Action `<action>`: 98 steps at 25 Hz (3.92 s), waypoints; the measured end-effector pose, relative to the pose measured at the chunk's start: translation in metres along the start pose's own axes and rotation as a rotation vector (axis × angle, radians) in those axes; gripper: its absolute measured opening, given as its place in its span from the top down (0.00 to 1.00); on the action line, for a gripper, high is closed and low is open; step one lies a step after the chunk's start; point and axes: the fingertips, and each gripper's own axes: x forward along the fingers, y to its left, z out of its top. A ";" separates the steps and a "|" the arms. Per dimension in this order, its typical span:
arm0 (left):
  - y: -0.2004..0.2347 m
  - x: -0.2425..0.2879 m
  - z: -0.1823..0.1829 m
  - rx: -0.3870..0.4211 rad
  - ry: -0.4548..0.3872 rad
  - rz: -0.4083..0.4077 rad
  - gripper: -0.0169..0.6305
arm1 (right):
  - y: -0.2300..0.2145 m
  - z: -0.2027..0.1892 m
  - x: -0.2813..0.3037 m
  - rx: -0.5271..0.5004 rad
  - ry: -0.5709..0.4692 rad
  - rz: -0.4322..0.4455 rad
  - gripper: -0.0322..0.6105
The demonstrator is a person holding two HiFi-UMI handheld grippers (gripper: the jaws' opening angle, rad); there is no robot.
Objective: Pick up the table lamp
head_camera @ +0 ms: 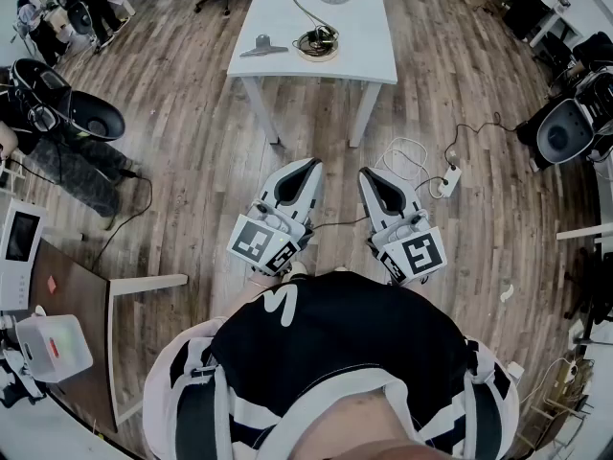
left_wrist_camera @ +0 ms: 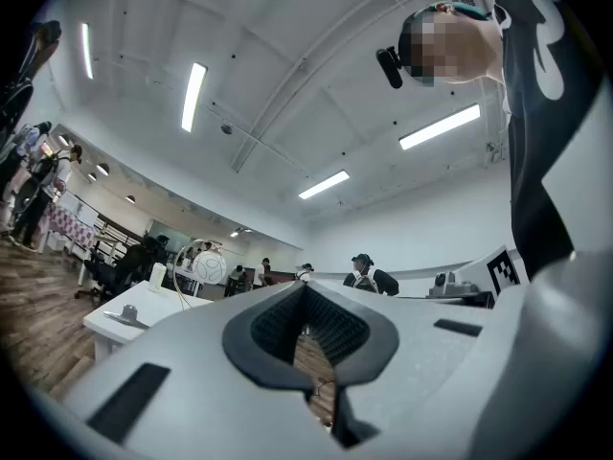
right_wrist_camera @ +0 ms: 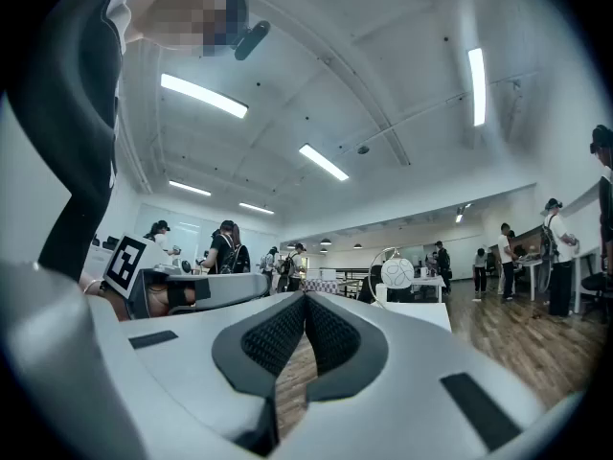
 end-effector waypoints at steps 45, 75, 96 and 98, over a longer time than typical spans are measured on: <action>0.088 -0.041 -0.012 -0.044 0.030 -0.028 0.97 | 0.045 -0.020 0.073 0.043 -0.072 -0.048 0.92; 0.187 0.221 -0.031 0.018 0.004 -0.004 0.97 | -0.202 -0.037 0.210 0.065 -0.068 0.049 0.92; 0.259 0.246 -0.044 0.021 0.028 0.050 0.97 | -0.228 -0.062 0.270 0.073 -0.038 0.074 0.92; 0.274 0.255 -0.045 0.017 0.028 0.042 0.97 | -0.236 -0.065 0.282 0.065 -0.033 0.064 0.92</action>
